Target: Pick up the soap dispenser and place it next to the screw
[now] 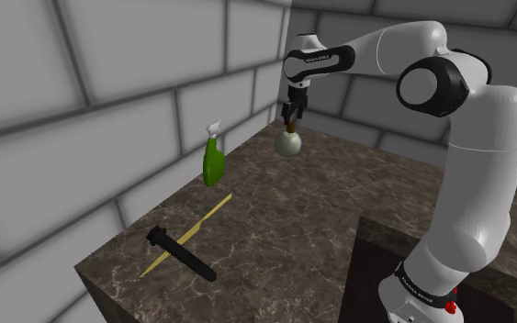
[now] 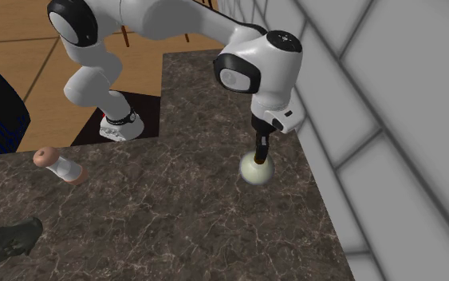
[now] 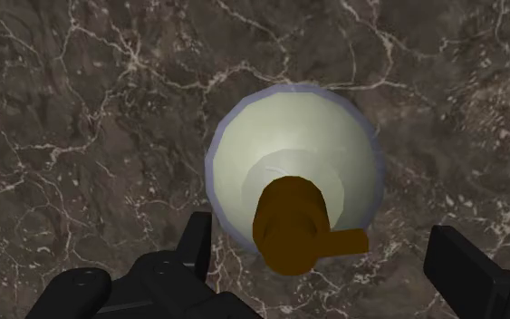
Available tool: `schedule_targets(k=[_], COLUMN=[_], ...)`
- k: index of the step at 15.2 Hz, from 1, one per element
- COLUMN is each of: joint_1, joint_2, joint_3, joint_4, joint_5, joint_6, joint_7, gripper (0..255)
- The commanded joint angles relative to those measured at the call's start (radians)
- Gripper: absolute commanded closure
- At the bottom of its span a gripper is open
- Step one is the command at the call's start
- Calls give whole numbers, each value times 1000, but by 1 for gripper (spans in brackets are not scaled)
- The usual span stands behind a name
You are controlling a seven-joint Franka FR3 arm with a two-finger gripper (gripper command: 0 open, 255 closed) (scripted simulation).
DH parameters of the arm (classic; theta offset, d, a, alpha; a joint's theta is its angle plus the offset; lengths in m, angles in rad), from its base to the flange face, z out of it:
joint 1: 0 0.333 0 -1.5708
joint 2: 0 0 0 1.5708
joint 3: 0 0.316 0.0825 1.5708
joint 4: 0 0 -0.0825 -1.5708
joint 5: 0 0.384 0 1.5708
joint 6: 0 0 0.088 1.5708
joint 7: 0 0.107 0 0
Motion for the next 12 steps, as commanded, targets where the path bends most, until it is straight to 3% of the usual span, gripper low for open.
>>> schedule_targets(k=[1,7,12], joint_1=[-4,-7,-7], joint_2=[24,43,43], joint_3=[0,-1,-1], joint_4=[9,-38,-37], joint_5=[2,4,4], joint_6=[17,83,83], joint_7=[-3,-3,-3], gripper=[0,0,0])
